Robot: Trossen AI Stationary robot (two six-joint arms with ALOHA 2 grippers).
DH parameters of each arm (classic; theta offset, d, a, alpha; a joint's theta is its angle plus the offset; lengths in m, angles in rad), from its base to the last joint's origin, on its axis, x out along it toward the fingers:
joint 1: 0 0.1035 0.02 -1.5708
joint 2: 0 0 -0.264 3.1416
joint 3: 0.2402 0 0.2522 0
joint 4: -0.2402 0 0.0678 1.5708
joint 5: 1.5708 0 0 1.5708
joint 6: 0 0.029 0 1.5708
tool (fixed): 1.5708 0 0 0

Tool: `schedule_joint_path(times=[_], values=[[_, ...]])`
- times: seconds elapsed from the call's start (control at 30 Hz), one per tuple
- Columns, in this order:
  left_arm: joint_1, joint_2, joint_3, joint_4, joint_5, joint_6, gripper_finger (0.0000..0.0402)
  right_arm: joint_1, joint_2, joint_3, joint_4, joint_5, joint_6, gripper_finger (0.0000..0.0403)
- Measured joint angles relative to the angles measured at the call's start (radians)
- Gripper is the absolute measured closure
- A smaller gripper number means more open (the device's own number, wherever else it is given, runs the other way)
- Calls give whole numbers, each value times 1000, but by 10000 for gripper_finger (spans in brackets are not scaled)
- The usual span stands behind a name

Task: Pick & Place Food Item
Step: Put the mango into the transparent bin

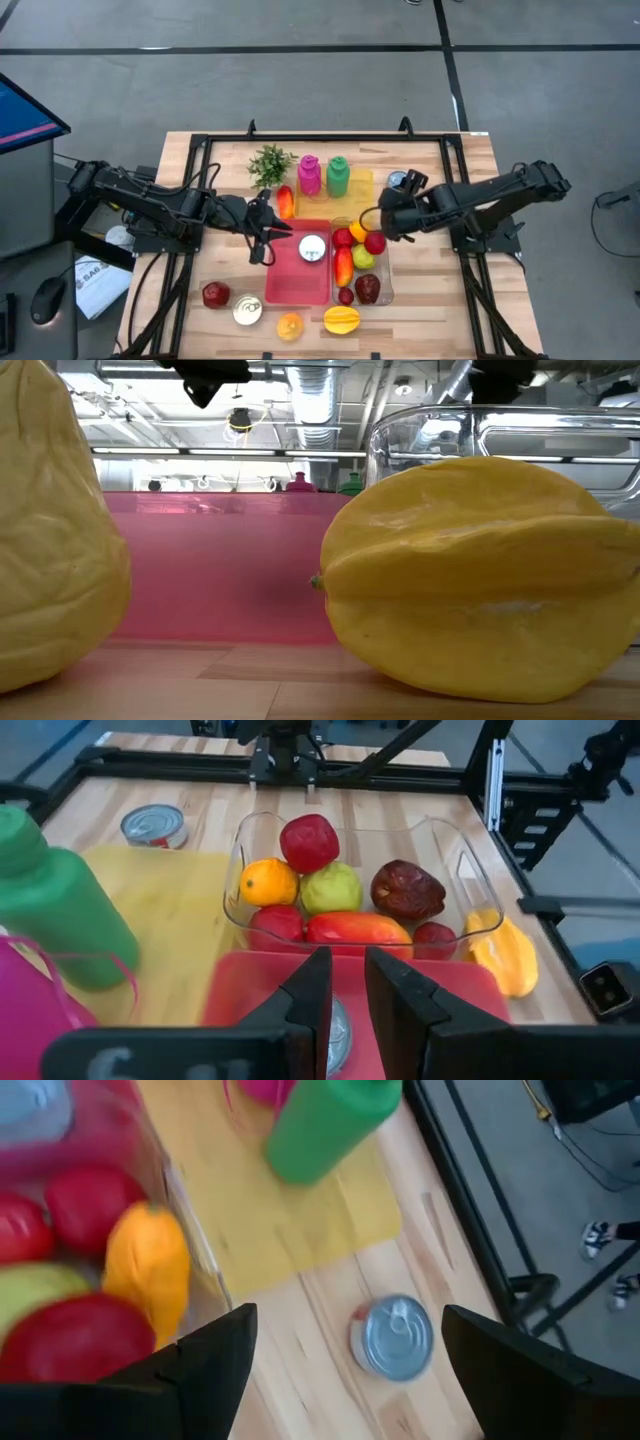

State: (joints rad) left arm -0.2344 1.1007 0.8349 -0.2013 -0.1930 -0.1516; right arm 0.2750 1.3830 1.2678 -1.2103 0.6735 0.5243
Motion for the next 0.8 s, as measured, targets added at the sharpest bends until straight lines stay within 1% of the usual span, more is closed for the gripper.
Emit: schedule_joint_path(times=[0.13, 0.27, 0.33, 0.4, 0.5, 0.57, 0.6, 0.7, 0.8], values=[[0, 0, 0, 0, 0, -39, 349, -32, 0, 0, 76, 1, -7, 91], [0, 0, 0, 0, -9, -41, 349, -65, 0, 0, 80, 2, -8, 92], [0, 0, 0, 0, -52, -40, 349, -78, 0, 0, 56, 5, -8, 92], [0, 0, 0, 0, -118, -49, 349, -88, 0, 0, 30, 4, -8, 92], [0, 0, 0, 0, -254, -130, 349, -102, 0, 0, 17, 5, -3, 92], [0, 0, 0, 0, -323, -179, 349, -109, 0, 0, 18, 8, -3, 92], [0, 0, 0, 0, -345, -193, 349, -110, 0, 0, 19, 12, -4, 92], [0, 0, 0, -1, -352, -196, 349, -103, 0, 0, 20, 68, -39, 99], [0, 0, 0, 0, -351, -188, 349, -83, -3, -1, 20, 116, -87, 123]])
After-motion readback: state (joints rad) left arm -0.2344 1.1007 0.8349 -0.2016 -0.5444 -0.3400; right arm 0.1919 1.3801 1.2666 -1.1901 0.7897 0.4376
